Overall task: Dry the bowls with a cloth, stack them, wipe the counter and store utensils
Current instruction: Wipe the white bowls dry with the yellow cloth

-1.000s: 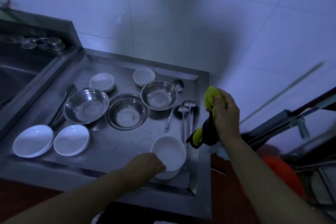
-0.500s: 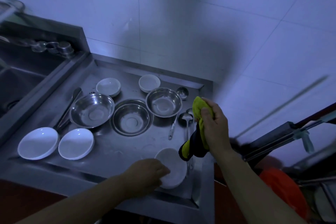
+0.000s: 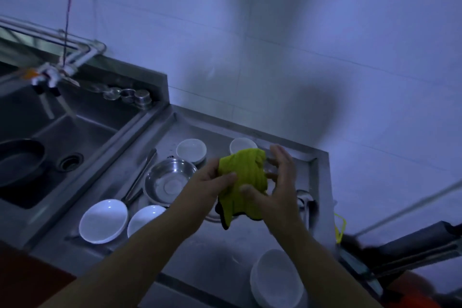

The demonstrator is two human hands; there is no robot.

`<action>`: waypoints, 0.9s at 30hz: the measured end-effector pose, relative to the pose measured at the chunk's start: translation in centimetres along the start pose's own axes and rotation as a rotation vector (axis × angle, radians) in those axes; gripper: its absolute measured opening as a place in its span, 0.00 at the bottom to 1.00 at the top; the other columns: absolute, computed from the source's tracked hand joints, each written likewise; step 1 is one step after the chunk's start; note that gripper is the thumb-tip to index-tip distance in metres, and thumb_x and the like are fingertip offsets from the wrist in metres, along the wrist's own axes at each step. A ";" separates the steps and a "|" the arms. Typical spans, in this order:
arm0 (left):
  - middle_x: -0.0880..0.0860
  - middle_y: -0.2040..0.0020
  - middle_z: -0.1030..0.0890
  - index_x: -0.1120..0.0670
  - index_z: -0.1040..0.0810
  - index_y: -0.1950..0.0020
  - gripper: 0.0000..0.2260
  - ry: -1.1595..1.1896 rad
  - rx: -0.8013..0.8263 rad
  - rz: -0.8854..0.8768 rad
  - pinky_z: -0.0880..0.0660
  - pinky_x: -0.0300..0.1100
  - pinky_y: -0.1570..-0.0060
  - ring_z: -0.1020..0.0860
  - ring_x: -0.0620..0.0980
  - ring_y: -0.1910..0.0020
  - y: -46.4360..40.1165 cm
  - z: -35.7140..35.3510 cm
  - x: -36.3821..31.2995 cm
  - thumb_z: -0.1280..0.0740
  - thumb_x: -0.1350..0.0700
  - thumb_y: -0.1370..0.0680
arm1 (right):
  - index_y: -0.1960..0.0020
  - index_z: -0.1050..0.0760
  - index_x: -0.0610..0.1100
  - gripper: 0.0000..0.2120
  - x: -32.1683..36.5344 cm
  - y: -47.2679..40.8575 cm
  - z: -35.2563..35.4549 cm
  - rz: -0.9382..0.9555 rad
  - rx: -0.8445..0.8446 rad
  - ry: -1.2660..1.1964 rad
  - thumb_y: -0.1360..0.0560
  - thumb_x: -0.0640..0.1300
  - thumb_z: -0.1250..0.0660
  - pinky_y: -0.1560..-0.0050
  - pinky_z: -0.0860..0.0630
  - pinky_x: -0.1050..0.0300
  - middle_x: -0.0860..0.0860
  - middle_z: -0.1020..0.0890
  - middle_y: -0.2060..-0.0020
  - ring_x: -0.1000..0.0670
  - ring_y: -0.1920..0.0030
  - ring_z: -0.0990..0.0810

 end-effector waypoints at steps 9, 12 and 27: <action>0.54 0.56 0.21 0.51 0.25 0.52 0.11 -0.329 -0.024 -0.013 0.24 0.42 0.58 0.21 0.49 0.56 -0.7 11.8 -2.7 0.28 0.62 0.30 | 0.56 0.27 0.47 0.14 1.3 -1.2 -11.3 -0.269 0.152 -0.226 0.27 0.28 0.33 0.65 0.26 0.74 0.57 0.18 0.64 0.67 0.63 0.20; 0.52 0.56 0.21 0.49 0.26 0.52 0.13 -0.470 -0.065 0.065 0.22 0.40 0.58 0.20 0.45 0.58 -1.2 18.0 -0.6 0.27 0.63 0.30 | 0.58 0.29 0.46 0.17 1.3 -1.0 -13.1 -0.297 0.084 -0.186 0.27 0.24 0.36 0.67 0.29 0.77 0.56 0.22 0.64 0.69 0.66 0.22; 0.54 0.63 0.19 0.55 0.25 0.68 0.07 -1.827 0.281 0.108 0.30 0.40 0.62 0.21 0.52 0.57 -2.5 25.8 12.1 0.28 0.57 0.33 | 0.55 0.29 0.54 0.16 -4.3 4.4 -13.1 -0.512 -0.273 0.077 0.28 0.34 0.29 0.65 0.30 0.77 0.58 0.22 0.59 0.70 0.63 0.23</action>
Point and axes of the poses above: each hand's wrist, its own y-axis away from the middle knuckle, its own z-axis out of the back of the hand, x = y × z, the point moved 8 cm from there along -y, towards the middle knuckle
